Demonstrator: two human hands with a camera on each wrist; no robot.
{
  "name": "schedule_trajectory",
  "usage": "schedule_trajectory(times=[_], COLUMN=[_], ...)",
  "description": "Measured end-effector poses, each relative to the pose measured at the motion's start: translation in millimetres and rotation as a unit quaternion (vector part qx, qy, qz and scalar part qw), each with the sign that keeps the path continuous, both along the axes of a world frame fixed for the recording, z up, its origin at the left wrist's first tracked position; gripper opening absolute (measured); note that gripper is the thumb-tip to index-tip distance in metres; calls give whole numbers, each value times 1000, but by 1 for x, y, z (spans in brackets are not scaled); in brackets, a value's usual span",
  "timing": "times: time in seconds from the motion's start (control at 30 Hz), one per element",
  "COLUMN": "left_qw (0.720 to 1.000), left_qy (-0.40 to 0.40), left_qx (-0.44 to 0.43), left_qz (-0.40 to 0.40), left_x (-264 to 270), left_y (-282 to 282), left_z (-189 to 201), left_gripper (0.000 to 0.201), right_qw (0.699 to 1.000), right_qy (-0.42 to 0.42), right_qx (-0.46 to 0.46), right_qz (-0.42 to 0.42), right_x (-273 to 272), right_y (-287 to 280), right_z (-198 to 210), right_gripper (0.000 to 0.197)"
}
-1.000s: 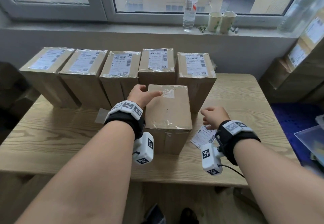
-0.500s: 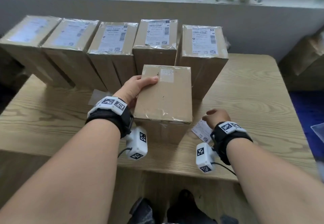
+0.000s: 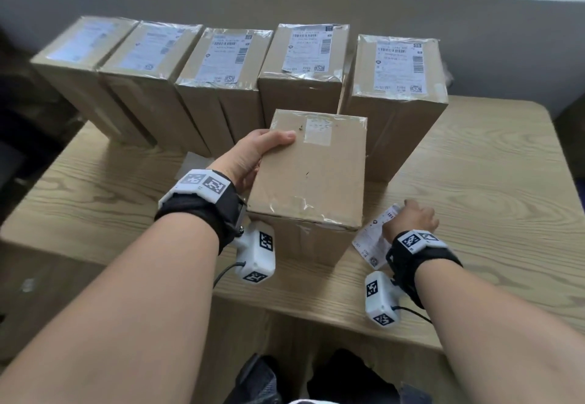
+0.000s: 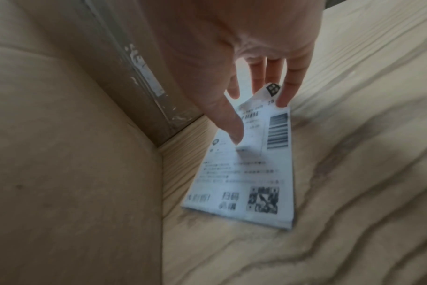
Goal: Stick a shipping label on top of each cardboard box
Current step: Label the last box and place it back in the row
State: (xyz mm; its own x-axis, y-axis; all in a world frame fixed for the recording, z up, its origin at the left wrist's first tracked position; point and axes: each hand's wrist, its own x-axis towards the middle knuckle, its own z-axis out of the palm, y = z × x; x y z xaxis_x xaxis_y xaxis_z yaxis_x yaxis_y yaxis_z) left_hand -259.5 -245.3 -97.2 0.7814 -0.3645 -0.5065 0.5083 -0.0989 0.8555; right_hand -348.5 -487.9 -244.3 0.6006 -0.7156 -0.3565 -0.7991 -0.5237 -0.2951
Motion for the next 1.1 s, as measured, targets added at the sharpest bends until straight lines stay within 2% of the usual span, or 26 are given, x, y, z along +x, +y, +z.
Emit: schedule_trajectory(times=[0.07, 0.2, 0.27, 0.3, 0.4, 0.43, 0.53, 0.67, 0.8, 0.9, 0.97, 1.1], left_qw=[1000, 1000, 1000, 1000, 998, 998, 990, 978, 951, 936, 935, 925], left_qy=[-3, -13, -12, -13, -7, -4, -21, -38, -114, -166, -185, -230], left_qx=[4, 16, 23, 26, 55, 69, 136, 206, 289, 311, 303, 303], left_qz=[0, 4, 7, 4, 0, 1, 16, 6, -11, -5, -2, -23], left_x=[-1, 0, 0, -1, -2, -2, -2, -4, -6, -8, -11, -14], left_y=[-1, 0, 1, 2, 2, 3, 4, 6, 6, 4, 1, -6], left_z=[1, 1, 1, 3, 4, 5, 10, 16, 32, 47, 59, 78], left_gripper=[18, 14, 14, 19, 69, 76, 57, 53, 64, 77, 71, 45], right_qw=[1000, 998, 998, 997, 997, 997, 995, 994, 995, 994, 993, 989], right_qy=[-5, 0, -2, -1, 8, 6, -3, -18, -49, -77, -101, -140], right_qx=[12, 55, 66, 66, 57, 60, 95, 97, 79, 72, 63, 43], right_qz=[-14, -13, -25, -35, -51, -52, -43, -37, -33, -23, -17, 3], right_x=[1, 0, -1, -2, -3, -4, -8, -15, -20, -22, -24, -31], right_y=[-1, -4, -4, -4, -4, -4, -6, -5, -3, -1, 1, 5], right_z=[1, 5, 11, 16, 29, 34, 50, 78, 114, 145, 166, 205], right_gripper=[50, 29, 29, 28, 18, 16, 13, 15, 16, 16, 15, 13])
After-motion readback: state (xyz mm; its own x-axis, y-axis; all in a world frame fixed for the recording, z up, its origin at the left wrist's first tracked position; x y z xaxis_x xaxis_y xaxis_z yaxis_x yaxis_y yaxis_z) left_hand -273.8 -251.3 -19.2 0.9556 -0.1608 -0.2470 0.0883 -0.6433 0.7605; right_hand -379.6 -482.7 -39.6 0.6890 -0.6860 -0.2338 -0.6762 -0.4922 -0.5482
